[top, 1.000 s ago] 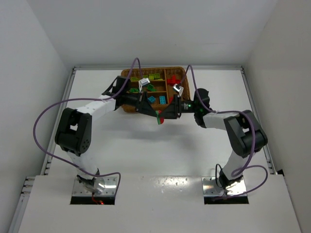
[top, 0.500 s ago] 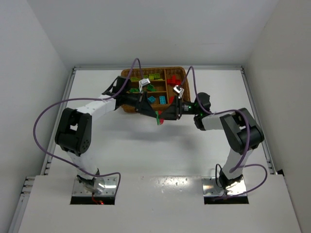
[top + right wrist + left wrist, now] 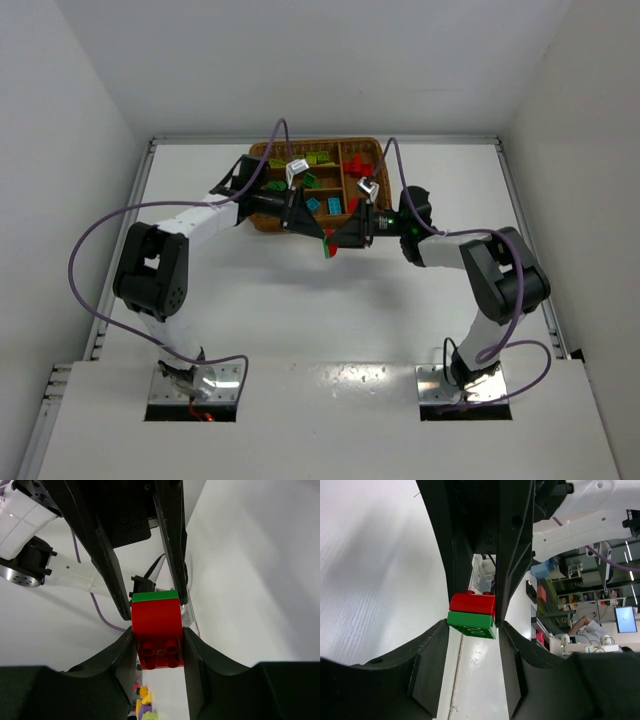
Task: Sort the legos into containers by color
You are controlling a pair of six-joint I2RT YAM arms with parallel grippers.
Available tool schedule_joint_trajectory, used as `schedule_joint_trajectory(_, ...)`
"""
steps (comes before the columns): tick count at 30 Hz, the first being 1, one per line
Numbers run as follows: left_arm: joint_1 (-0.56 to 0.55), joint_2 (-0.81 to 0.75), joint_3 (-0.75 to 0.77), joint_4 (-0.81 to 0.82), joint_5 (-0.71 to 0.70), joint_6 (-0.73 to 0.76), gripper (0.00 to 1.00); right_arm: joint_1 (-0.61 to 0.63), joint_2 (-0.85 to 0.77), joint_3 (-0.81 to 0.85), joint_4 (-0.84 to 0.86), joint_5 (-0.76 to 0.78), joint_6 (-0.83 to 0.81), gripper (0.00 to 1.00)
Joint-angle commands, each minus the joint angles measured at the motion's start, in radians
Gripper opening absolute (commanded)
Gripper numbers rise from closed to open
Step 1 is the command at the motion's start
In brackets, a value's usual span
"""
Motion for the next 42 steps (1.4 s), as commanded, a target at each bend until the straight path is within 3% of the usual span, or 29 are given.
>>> schedule_joint_trajectory(1,-0.016,-0.024,0.033,0.023,0.015,0.007,0.49,0.011,-0.036,0.034,0.012,0.005,-0.045,0.00)
schedule_joint_trajectory(6,-0.026,-0.014,0.043,0.023,0.015,0.007,0.37,0.011,-0.036,0.034,0.012,0.005,-0.045,0.00)
schedule_joint_trajectory(9,-0.036,-0.005,0.043,0.023,0.015,0.007,0.16,0.011,-0.036,0.034,0.012,0.005,-0.045,0.00)
schedule_joint_trajectory(10,-0.036,-0.005,0.043,0.023,0.015,0.007,0.02,0.011,-0.036,0.034,0.012,0.005,-0.045,0.00)
schedule_joint_trajectory(11,-0.036,-0.005,0.043,0.023,0.015,0.007,0.00,0.011,-0.036,0.034,0.012,0.005,-0.045,0.00)
schedule_joint_trajectory(20,0.021,-0.017,0.003,0.023,-0.058,-0.003,0.00,-0.027,-0.074,-0.048,-0.020,0.016,-0.074,0.00)
schedule_joint_trajectory(37,0.084,-0.036,0.007,0.023,-0.132,-0.046,0.00,-0.064,-0.136,-0.038,-0.069,0.229,-0.034,0.00)
schedule_joint_trajectory(39,0.119,-0.036,0.032,0.023,-0.179,-0.075,0.00,-0.064,-0.160,0.004,-0.255,0.328,-0.114,0.00)
schedule_joint_trajectory(41,0.141,-0.036,0.104,-0.026,-0.369,-0.144,0.00,-0.064,-0.191,0.088,-0.458,0.445,-0.213,0.00)
schedule_joint_trajectory(42,0.150,-0.036,0.159,-0.069,-0.522,-0.205,0.00,-0.064,-0.217,0.154,-0.650,0.587,-0.303,0.00)
